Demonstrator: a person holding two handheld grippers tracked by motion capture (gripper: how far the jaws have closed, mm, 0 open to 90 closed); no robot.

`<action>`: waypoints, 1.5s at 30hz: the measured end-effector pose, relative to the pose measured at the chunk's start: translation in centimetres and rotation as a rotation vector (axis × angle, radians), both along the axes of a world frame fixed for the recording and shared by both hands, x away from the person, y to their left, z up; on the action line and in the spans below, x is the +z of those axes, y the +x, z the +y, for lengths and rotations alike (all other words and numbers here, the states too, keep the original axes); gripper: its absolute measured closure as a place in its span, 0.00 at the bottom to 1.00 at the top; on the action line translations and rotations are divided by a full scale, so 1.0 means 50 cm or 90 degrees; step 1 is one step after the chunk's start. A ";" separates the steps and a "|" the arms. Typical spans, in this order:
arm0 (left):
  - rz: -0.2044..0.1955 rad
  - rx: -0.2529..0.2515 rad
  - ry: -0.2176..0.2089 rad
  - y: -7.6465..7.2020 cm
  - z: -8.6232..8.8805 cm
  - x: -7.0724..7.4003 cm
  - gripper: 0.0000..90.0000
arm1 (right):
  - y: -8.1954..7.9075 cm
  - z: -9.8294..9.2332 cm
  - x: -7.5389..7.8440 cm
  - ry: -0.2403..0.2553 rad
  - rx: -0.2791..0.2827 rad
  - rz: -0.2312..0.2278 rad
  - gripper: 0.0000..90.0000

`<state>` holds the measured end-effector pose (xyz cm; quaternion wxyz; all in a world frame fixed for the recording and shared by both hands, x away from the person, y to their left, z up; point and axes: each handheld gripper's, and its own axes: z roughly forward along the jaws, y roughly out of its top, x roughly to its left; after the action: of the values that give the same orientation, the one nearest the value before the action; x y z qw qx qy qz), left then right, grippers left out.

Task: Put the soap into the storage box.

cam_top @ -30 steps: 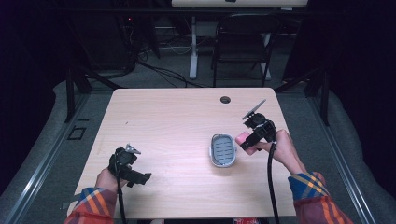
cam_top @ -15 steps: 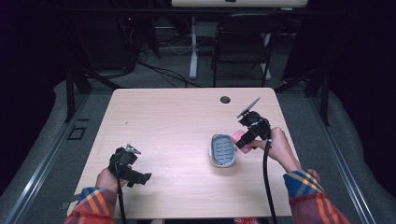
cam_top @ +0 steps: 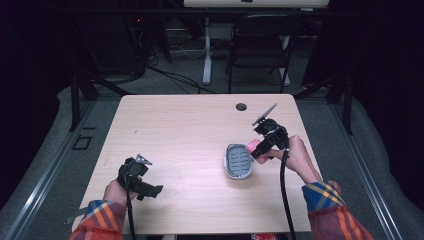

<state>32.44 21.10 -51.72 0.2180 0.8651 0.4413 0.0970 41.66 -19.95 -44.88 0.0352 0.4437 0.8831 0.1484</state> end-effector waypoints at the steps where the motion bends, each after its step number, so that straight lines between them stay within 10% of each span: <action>1: 0.000 0.000 -0.001 0.000 0.000 0.000 0.00 | 0.001 0.000 0.001 -0.006 0.005 0.001 0.41; 45: -0.002 -0.015 0.003 0.006 -0.009 0.000 0.00 | 0.017 0.060 -0.015 -0.026 0.019 0.017 0.41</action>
<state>32.72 20.62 -51.72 0.2179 0.8705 0.4306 0.0969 42.49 -16.93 -45.66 0.0298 0.4316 0.8929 0.1249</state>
